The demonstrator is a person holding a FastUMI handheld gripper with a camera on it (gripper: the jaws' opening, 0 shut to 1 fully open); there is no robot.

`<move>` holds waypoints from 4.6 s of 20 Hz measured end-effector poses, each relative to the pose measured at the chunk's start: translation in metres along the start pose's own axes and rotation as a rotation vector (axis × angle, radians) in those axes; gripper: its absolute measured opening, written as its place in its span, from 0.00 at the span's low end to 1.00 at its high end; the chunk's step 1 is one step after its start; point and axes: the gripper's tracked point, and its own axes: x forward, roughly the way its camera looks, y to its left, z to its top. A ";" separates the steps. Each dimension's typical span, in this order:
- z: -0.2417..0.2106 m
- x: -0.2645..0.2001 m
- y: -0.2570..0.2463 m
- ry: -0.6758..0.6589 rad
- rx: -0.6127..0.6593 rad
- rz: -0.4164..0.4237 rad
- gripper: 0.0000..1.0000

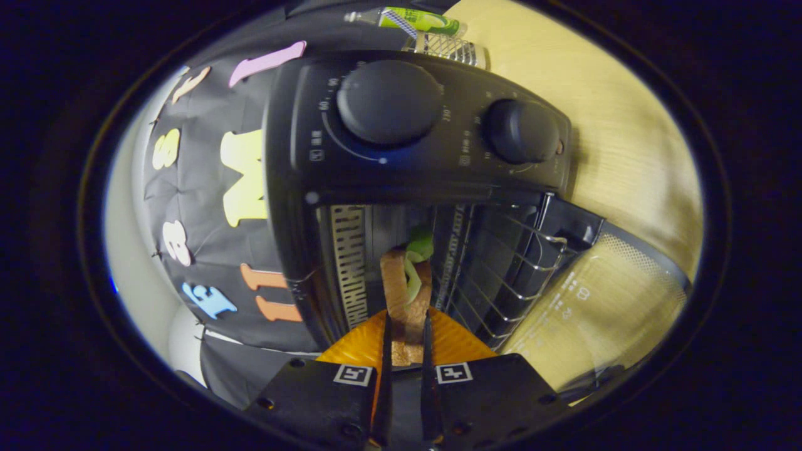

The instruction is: Open the toaster oven, put the food inside, and close the toaster oven door.

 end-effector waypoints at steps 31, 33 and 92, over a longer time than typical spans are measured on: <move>-0.037 -0.022 -0.004 0.004 -0.177 -0.379 0.90; -0.041 -0.036 0.006 0.013 -0.227 -0.381 0.97; -0.072 -0.129 -0.048 0.036 -1.319 -0.636 1.00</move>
